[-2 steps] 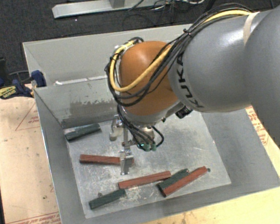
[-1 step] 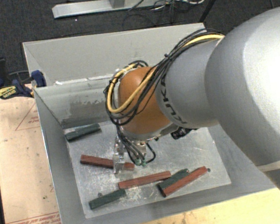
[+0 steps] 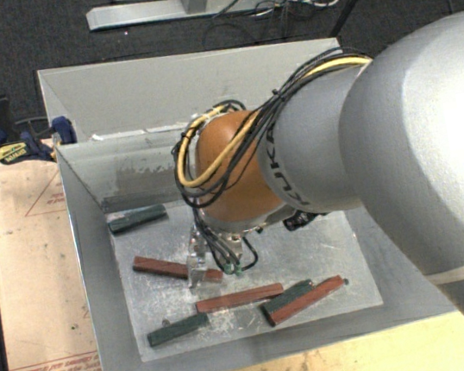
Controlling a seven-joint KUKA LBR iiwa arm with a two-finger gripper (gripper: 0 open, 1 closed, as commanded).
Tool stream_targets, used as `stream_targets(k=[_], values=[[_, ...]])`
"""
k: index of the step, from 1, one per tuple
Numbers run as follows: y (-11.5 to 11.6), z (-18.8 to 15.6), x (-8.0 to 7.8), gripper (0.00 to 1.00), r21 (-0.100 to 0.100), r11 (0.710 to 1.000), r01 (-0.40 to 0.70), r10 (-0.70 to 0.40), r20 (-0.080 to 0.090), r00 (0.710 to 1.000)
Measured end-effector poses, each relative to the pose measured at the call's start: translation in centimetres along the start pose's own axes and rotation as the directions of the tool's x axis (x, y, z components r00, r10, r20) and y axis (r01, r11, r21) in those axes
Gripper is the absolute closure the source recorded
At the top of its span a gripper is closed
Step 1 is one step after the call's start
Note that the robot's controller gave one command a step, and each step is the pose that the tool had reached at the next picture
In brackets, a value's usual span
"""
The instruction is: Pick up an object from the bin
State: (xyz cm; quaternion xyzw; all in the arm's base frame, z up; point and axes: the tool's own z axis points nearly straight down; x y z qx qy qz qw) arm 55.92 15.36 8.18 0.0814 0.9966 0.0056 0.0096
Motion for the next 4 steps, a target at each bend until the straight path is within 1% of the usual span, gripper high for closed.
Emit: stream_targets(k=[1,2,3,4], values=[[1.1,-3.4,1.5,1.00,0.012,1.000,-0.004,0.004,-0.019,1.000],[0.5,-10.7,0.8,1.00,0.012,1.000,0.016,-0.016,-0.021,1.000],[0.4,-2.7,1.2,0.00,0.019,0.986,-0.167,0.168,-0.023,0.986],[0.5,-3.1,1.0,0.00,0.015,0.986,-0.168,0.168,-0.017,0.986]])
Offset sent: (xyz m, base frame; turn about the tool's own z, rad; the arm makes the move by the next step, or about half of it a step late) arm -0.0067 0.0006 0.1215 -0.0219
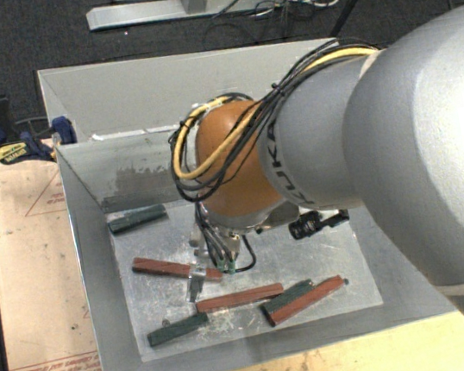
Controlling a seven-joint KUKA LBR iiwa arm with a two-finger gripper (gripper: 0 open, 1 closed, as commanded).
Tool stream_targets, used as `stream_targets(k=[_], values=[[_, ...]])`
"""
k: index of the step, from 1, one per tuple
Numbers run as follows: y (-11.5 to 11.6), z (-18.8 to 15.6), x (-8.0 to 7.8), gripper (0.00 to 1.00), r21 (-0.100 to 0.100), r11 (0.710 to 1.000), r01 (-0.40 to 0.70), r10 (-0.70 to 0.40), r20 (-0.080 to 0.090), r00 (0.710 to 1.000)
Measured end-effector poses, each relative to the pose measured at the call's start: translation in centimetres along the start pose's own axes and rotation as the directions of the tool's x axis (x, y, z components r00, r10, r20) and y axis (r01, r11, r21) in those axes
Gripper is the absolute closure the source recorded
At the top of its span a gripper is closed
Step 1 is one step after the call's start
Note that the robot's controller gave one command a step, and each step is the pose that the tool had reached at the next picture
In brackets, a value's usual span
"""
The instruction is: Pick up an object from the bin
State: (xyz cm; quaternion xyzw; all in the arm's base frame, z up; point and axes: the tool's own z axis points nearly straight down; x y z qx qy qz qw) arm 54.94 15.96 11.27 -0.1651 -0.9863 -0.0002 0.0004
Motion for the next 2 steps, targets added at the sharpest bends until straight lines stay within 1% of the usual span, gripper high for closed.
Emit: stream_targets(k=[1,2], values=[[0.68,3.55,0.85,1.00,-0.011,0.997,-0.073,0.074,0.009,0.997],[0.68,3.55,0.85,1.00,-0.011,0.997,-0.074,0.074,0.009,0.997]])
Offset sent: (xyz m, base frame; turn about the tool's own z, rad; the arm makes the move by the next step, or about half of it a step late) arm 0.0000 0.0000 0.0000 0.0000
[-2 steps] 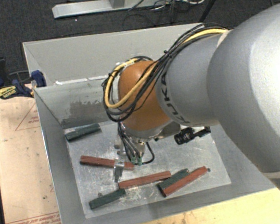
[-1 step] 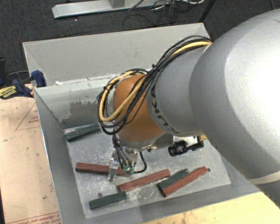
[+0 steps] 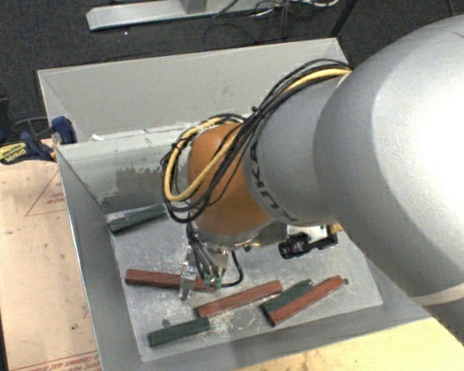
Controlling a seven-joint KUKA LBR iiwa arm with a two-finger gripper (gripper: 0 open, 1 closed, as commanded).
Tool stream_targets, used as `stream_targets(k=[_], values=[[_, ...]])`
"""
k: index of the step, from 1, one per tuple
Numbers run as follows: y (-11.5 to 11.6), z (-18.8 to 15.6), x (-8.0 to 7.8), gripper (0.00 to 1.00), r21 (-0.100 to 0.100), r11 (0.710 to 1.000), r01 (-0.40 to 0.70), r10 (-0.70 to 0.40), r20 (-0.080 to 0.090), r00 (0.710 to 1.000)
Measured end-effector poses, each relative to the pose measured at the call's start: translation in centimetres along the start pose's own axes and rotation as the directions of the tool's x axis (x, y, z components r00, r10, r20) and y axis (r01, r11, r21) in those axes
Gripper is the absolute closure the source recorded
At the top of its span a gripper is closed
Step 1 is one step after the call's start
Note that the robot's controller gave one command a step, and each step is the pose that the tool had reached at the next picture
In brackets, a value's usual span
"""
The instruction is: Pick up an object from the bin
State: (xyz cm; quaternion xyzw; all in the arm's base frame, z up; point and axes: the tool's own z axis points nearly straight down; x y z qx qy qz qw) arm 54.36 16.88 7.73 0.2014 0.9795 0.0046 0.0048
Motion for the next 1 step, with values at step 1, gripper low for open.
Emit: stream_targets(k=[1], values=[[1.55,-18.41,-0.20,1.00,0.004,0.999,0.054,-0.054,-0.001,0.999]])
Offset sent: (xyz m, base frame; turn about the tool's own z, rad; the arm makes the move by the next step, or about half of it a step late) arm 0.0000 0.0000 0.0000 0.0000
